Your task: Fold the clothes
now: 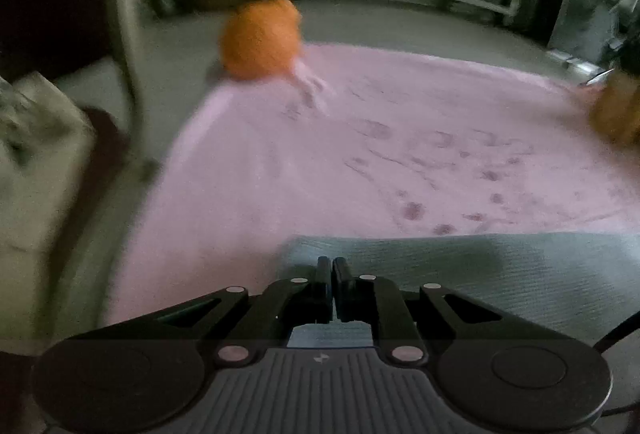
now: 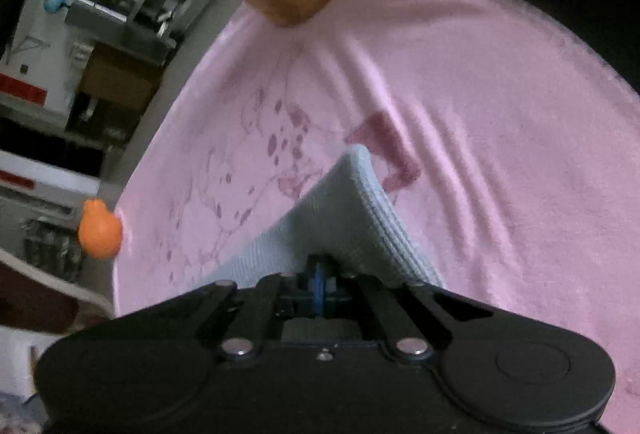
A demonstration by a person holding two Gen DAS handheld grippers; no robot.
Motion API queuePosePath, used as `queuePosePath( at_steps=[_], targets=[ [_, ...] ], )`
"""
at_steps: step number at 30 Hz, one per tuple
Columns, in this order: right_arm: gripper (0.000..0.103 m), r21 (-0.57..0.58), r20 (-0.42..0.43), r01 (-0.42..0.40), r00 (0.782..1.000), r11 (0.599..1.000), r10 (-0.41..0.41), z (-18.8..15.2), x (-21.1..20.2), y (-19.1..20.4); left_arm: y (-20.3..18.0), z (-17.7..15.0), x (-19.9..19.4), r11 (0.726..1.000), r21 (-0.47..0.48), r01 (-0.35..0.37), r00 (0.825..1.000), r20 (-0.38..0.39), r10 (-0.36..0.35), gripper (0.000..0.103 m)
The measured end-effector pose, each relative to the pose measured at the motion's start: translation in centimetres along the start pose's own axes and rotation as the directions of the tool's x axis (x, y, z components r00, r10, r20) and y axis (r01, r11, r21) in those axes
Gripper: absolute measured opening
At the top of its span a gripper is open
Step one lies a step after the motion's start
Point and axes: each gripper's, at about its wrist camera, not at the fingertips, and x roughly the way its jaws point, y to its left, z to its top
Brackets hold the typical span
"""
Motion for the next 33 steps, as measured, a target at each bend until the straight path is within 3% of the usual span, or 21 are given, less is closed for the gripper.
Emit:
queuePosePath(
  at_steps=[1,2,4,7,9,12,16,17,18,19,22,25,27,30,33],
  targets=[
    [0.008,-0.006,0.045,0.014,0.999,1.0,-0.013,-0.7,-1.3,0.5,0.5,-0.2,-0.9,1.0,-0.005,-0.028,1.0,0.01,0.028,0.02],
    [0.013,-0.01,0.09,0.02,0.996,1.0,-0.019,-1.4,-2.7,0.9,1.2,-0.6,-2.0,1.0,-0.022,-0.013,1.0,0.021,0.013,0.022],
    [0.021,-0.022,0.157,0.007,0.988,1.0,-0.004,-3.0,-5.5,1.4,2.5,-1.5,-4.4,0.996,-0.064,0.055,0.998,0.047,-0.052,0.022],
    [0.026,-0.059,0.189,-0.084,0.978,0.995,0.093,-5.3,-9.1,1.0,4.6,-2.8,-8.1,0.98,-0.123,0.156,0.985,0.092,-0.146,0.022],
    [0.028,-0.051,0.188,-0.171,0.966,0.984,0.177,-7.3,-11.0,0.2,5.5,-3.8,-9.9,0.958,-0.152,0.243,0.968,0.111,-0.227,0.023],
    [0.032,-0.005,0.157,-0.275,0.949,0.962,0.272,-9.5,-11.8,-1.0,4.4,-6.0,-11.0,0.922,-0.122,0.368,0.93,0.072,-0.361,0.024],
    [0.031,0.031,0.055,-0.267,0.963,0.963,0.265,-11.0,-9.9,-0.9,1.6,-7.0,-9.9,0.931,-0.038,0.363,0.932,0.03,-0.362,0.023],
    [0.026,0.015,0.025,-0.246,0.969,0.969,0.246,-11.4,-9.0,-0.2,0.8,-7.2,-9.6,0.933,-0.017,0.36,0.933,0.02,-0.359,0.023],
    [0.014,-0.001,-0.004,-0.226,0.974,0.974,0.226,-11.8,-8.1,0.4,0.1,-7.5,-9.3,0.934,0.005,0.356,0.934,0.01,-0.356,0.023],
    [0.012,-0.035,-0.025,-0.216,0.976,0.976,0.215,-12.1,-7.5,1.3,-0.6,-7.7,-9.0,0.935,0.026,0.353,0.936,0.001,-0.353,0.023],
    [0.012,-0.119,-0.068,-0.259,0.965,0.959,0.252,-13.0,-6.2,4.0,-2.7,-8.3,-8.0,0.935,0.091,0.344,0.939,-0.028,-0.342,0.023],
    [0.012,-0.113,-0.11,-0.28,0.957,0.953,0.268,-13.2,-4.2,5.3,-4.9,-9.0,-7.1,0.93,0.155,0.334,0.943,-0.056,-0.33,0.027],
    [0.012,-0.108,-0.126,-0.243,0.965,0.964,0.229,-13.0,-2.5,5.6,-5.7,-9.4,-6.7,0.925,0.19,0.329,0.944,-0.061,-0.323,0.032],
    [0.0,-0.118,-0.135,-0.189,0.976,0.975,0.173,-13.0,-0.8,5.3,-5.3,-10.0,-7.0,0.921,0.216,0.324,0.946,-0.041,-0.323,0.036],
    [0.0,-0.141,-0.135,-0.201,0.974,0.969,0.182,-13.6,-1.2,4.4,-4.8,-10.6,-7.2,0.92,0.224,0.322,0.946,-0.031,-0.323,0.037]
  ],
)
